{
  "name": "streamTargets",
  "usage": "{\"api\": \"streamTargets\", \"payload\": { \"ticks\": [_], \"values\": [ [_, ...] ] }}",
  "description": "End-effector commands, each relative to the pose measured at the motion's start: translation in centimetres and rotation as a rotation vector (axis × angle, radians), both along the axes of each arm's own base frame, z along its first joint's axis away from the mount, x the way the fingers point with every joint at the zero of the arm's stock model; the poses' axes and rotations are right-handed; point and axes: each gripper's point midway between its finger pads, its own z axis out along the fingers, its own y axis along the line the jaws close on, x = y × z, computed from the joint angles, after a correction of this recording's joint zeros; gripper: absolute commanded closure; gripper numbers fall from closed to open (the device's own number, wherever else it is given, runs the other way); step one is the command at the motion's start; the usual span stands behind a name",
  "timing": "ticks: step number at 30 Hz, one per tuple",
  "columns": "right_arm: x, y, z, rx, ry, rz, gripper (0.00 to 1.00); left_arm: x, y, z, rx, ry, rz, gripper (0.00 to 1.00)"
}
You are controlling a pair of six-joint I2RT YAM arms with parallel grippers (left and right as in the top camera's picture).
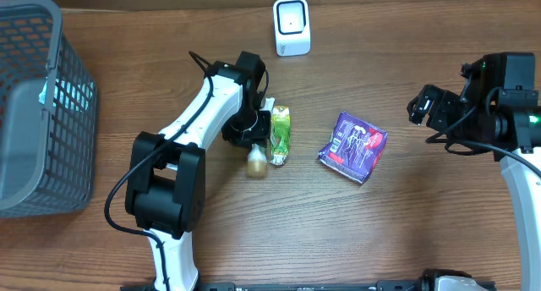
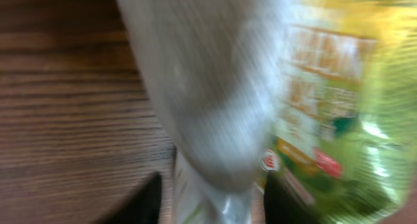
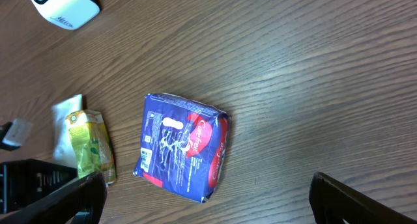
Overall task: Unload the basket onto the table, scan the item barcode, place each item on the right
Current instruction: 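Carry the white tube with the left gripper and place it left of the pouch, then reach the left gripper into the basket toward the light green packet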
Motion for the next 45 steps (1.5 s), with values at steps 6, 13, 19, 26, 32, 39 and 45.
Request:
{"api": "streamTargets", "payload": {
  "ticks": [6, 13, 19, 26, 32, 39, 45],
  "values": [
    [0.1, -0.1, 0.3, -0.001, -0.010, 0.001, 0.00, 2.9, 0.9, 4.6, 0.013, -0.102, 0.036, 0.40],
    [0.0, -0.1, 0.2, 0.000, -0.003, 0.001, 0.00, 9.0, 6.6, 22.8, -0.008, -0.515, 0.149, 0.30],
    [-0.1, -0.1, 0.1, 0.000, 0.001, 0.001, 0.00, 9.3, 19.4, 36.0, 0.098, -0.894, 0.433, 0.21],
    [-0.3, 0.0, 0.1, 0.004, 0.010, 0.003, 0.00, 5.3, 36.2, 37.2, 0.269, -0.942, 0.877, 0.15],
    [-0.6, 0.0, -0.1, 0.005, 0.024, 0.002, 0.00, 4.3, 44.3, 31.3, 0.265, -0.804, 1.030, 0.05],
    [-1.0, 0.1, -0.3, 0.006, 0.041, 0.002, 0.00, 7.3, 47.1, 20.1, 0.224, -0.566, 1.043, 0.06],
    [-1.4, 0.1, -0.5, 0.008, 0.060, 0.002, 0.00, 10.5, 46.3, 11.8, 0.170, -0.433, 1.015, 0.06]
  ]
}}
